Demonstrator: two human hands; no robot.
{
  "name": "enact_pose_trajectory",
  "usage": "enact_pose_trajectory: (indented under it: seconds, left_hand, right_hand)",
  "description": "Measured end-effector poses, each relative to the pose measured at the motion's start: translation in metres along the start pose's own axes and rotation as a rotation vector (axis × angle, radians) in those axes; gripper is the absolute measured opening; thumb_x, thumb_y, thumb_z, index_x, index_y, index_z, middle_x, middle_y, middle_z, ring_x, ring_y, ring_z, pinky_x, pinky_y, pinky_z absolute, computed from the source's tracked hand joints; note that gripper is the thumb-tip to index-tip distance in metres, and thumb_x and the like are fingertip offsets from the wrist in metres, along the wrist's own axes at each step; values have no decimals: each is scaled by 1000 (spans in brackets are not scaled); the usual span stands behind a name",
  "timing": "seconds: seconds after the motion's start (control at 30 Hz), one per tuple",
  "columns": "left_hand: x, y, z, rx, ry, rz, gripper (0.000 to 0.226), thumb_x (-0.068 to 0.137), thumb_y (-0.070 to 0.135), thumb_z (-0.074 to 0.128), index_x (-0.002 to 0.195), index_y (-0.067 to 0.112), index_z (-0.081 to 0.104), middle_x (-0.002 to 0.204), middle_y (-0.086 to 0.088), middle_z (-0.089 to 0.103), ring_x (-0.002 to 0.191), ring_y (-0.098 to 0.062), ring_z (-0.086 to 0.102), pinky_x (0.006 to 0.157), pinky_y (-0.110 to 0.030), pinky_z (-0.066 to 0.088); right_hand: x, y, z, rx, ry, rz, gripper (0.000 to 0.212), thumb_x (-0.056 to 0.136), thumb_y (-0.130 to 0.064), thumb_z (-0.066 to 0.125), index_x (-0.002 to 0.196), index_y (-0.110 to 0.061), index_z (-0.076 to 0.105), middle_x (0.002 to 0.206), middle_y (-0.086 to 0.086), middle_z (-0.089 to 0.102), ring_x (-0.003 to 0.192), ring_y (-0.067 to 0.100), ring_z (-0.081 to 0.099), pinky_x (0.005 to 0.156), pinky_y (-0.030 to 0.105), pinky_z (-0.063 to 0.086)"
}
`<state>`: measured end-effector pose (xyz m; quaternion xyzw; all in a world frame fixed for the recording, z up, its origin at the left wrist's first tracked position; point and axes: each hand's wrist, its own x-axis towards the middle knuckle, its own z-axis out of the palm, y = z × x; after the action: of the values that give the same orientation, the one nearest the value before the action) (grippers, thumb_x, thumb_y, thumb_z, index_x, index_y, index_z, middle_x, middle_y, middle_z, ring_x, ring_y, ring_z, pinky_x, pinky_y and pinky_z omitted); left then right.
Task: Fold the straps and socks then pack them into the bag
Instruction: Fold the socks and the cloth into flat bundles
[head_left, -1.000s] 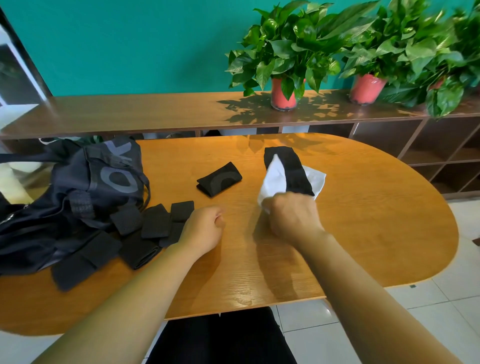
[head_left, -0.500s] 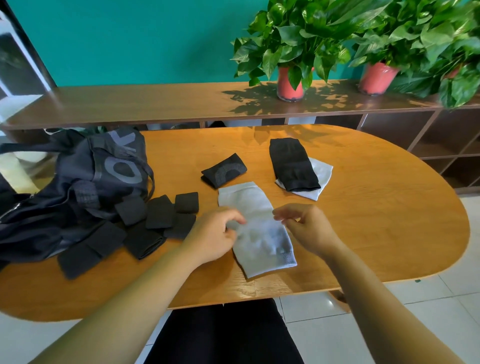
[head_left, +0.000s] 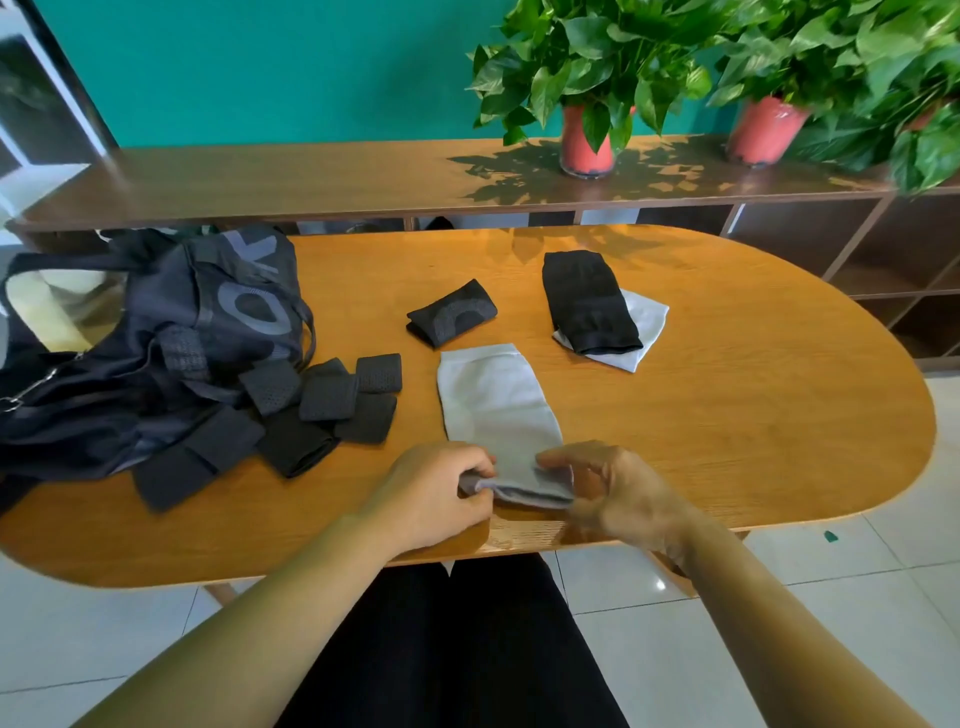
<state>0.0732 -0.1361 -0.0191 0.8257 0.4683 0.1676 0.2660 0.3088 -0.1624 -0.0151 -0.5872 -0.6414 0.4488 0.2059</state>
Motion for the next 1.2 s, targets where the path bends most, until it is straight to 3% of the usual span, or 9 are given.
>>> enact_pose_trajectory:
  seconds: [0.07,0.17,0.3,0.43,0.5,0.7,0.8,0.9,1.2]
  left_hand:
    - [-3,0,-1,-116,57,-60,18,89,25,60,73,17,59,63,5,54,54,-8,45,50,-24,32]
    - [-4,0,-2,-221,132,-112,37,91,23,57,60,12,39,53,5,32,49,-8,31,51,-26,21]
    - [-2,0,0,-258,242,-162,43,92,30,58,58,16,36,51,8,30,49,-8,29,50,-25,20]
    - [2,-2,-1,-214,245,-235,45,75,57,63,77,12,61,65,0,60,58,-18,54,53,-39,43]
    - [4,-2,0,-184,273,-270,33,80,47,64,88,15,67,73,-3,67,67,-22,62,62,-46,49]
    - [11,-5,8,50,372,-334,25,89,37,61,73,18,55,60,0,55,53,-16,48,47,-29,30]
    - [11,-1,8,120,365,-376,27,92,41,57,115,28,60,87,6,67,81,-17,62,69,-34,50]
    - [7,-1,11,125,390,-359,48,93,40,55,137,28,43,83,11,59,88,-16,61,87,-38,46]
    - [2,-7,20,267,461,-174,51,81,25,69,126,26,47,108,4,55,106,-21,50,83,-36,41]
  right_hand:
    - [-7,-4,3,-67,-15,-20,55,71,-8,70,115,-39,59,110,-13,59,102,14,58,81,32,57]
    - [-5,-3,12,-153,124,-124,38,82,-19,65,114,-39,60,106,-14,63,97,7,59,80,31,56]
    - [15,-4,24,22,421,-101,19,89,-27,61,71,-34,62,68,-10,63,64,10,55,61,37,47]
    - [29,-15,26,42,412,-9,23,90,-37,60,76,-20,68,70,3,65,65,25,57,58,41,46]
    - [34,-17,26,8,418,28,28,90,-40,59,75,-17,67,68,3,63,60,20,53,55,36,41]
    - [45,-23,30,-183,455,134,27,90,-40,57,74,-19,62,70,-1,63,66,17,57,53,27,38]
    - [49,-24,33,-270,478,135,28,91,-42,55,77,-17,61,72,1,63,69,20,59,56,29,42]
    - [50,-24,35,-323,498,136,29,91,-43,54,78,-18,60,71,0,62,69,21,58,57,30,41]
    - [54,-30,40,-458,536,156,28,91,-43,54,84,-17,60,75,0,62,69,22,56,55,27,34]
